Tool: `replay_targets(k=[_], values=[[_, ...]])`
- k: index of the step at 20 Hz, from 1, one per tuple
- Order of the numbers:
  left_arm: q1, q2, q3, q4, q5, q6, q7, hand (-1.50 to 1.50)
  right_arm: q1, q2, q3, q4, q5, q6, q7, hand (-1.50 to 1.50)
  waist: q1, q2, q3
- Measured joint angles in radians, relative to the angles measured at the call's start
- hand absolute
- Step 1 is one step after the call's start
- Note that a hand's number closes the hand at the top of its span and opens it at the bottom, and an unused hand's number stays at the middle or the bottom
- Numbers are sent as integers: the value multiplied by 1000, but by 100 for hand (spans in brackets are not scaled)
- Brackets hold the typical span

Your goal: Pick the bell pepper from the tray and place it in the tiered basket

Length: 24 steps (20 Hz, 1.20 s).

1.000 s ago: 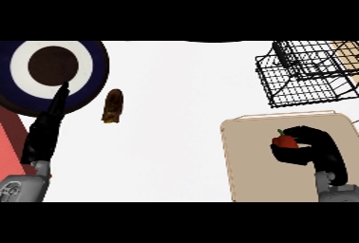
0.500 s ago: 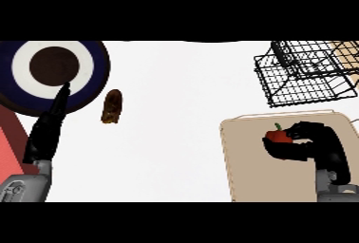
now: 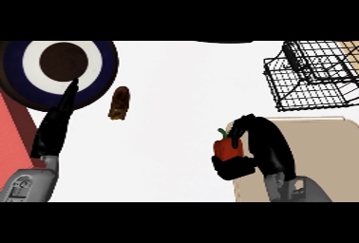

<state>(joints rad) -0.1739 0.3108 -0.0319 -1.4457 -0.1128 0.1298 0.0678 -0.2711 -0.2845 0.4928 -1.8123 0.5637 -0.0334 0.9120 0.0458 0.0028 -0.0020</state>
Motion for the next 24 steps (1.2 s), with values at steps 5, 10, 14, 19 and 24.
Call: replay_targets(k=[5,10,14,19,24], values=[[10,-3,11,-5,-5,8,12,0,-121,67,48,-46,112,-25,-12,150,-26,-4,1],[16,-8,28,16,-9,13,-11,0,-247,66,-35,-138,163,9,20,150,-41,-5,1],[33,-3,34,-10,-8,1,0,0,-354,32,-123,-158,187,71,38,150,-41,-5,1],[18,9,60,5,-1,-16,-7,0,-474,-52,-258,-112,134,199,15,150,-43,-4,1],[14,-8,57,5,-15,-21,1,0,-541,-70,-386,-29,37,263,-51,150,-42,-3,2]])
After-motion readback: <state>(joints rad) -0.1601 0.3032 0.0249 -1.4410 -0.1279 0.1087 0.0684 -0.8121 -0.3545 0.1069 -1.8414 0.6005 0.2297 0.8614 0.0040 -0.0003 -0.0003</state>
